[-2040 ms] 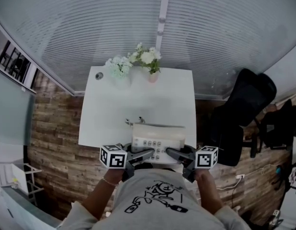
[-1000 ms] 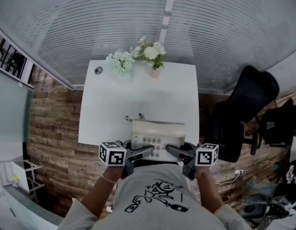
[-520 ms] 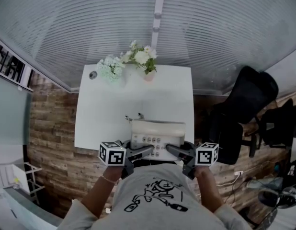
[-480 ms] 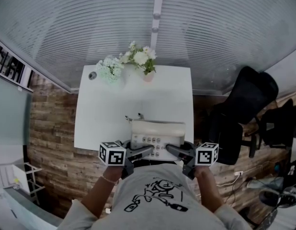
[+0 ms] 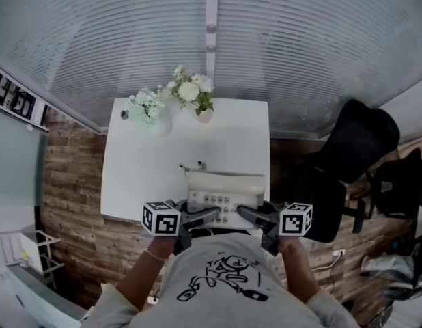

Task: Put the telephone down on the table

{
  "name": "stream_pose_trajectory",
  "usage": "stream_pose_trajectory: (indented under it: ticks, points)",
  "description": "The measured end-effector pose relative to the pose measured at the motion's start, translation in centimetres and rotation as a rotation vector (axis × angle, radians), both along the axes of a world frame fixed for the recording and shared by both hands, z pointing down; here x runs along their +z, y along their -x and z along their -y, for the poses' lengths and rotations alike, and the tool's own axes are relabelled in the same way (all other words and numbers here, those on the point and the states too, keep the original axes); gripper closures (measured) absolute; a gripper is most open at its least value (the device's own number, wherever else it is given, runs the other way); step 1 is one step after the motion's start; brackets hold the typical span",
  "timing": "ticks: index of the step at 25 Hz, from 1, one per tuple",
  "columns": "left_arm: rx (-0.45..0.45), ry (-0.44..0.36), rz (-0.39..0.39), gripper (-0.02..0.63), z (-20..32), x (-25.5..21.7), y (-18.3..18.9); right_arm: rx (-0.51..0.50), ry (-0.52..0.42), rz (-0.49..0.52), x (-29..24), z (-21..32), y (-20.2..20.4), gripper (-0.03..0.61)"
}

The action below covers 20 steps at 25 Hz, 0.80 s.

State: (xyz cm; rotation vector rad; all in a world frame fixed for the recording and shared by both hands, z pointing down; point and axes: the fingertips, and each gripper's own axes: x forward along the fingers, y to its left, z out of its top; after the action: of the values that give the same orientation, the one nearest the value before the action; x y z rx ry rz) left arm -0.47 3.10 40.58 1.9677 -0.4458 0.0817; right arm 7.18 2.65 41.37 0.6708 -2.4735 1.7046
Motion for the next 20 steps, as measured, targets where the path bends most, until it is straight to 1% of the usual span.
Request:
stream_pose_trajectory:
  ticks: [10,15,20]
  points:
    - [-0.030,0.006,0.009,0.368,1.7,0.3,-2.4,-0.034,0.009,0.005,0.4,1.8,-2.4,0.282]
    - [-0.044,0.029,0.002,0.368,2.2,0.7,-2.6,-0.042,0.019,0.002,0.7,2.5,-2.6,0.283]
    - [-0.038,0.031,0.005,0.368,3.0,0.5,-2.0,-0.041,0.010,0.000,0.4,3.4,-2.0,0.283]
